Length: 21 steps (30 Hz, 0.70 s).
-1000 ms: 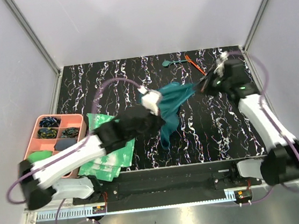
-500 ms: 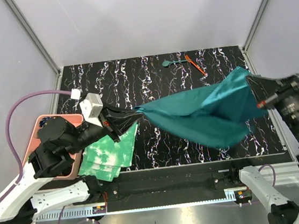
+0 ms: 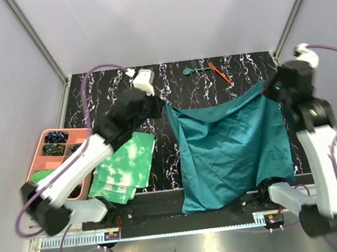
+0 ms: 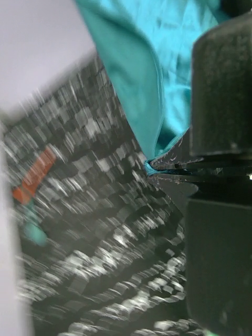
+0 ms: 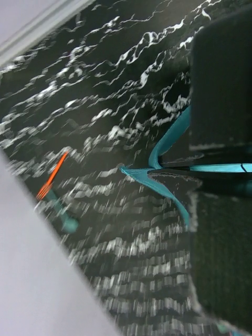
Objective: Fold the napkin into a case and place the utensils inside
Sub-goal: Flatten out the crumpled napkin at the center of the board.
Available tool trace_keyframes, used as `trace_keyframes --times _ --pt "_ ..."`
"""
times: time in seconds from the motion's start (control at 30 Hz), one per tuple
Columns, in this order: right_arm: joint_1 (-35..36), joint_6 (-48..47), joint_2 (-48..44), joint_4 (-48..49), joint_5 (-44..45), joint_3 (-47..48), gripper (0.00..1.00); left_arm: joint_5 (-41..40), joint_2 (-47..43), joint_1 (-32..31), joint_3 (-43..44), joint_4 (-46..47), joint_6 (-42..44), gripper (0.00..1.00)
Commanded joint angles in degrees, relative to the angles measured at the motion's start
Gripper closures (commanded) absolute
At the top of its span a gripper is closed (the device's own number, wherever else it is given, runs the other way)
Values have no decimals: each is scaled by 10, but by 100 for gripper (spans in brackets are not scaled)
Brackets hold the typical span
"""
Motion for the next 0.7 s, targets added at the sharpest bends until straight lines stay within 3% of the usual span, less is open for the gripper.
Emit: trace_keyframes --times 0.0,0.03,0.07,0.1,0.13,0.17,0.2,0.23,0.27,0.33,0.47,0.6,0.67 --pt "-20 -38 113 128 22 -79 100 -18 147 73 44 -14 -37 100" --pt "-32 -49 173 187 6 -94 100 -32 177 95 65 -26 -33 99" --pt "-47 -66 208 213 4 -95 100 -47 207 103 103 -24 -27 70" --pt "-53 -74 245 234 -6 -90 96 -66 266 111 122 -17 -9 51" --pt "-72 -81 288 201 -41 -25 78 -80 298 120 154 -53 -10 45" --pt "-84 -85 372 162 -74 23 72 -100 327 132 222 -77 -13 42" --pt "-84 -87 401 140 -97 59 63 -95 365 134 253 -97 -5 31" --pt "-84 -89 432 134 -109 86 46 -84 377 133 278 -127 -3 22" --pt "-84 -91 443 120 -113 99 39 -75 383 129 305 -138 -1 15" --pt "-84 -75 462 48 -96 129 34 -74 369 106 303 -151 -4 14" --pt "-84 -42 421 61 -118 33 11 18 292 58 141 -78 -37 17" --pt "-83 -49 390 103 -121 -91 10 87 253 16 17 11 -80 20" --pt "-83 -60 392 126 -132 -109 10 93 256 8 -28 73 -101 23"
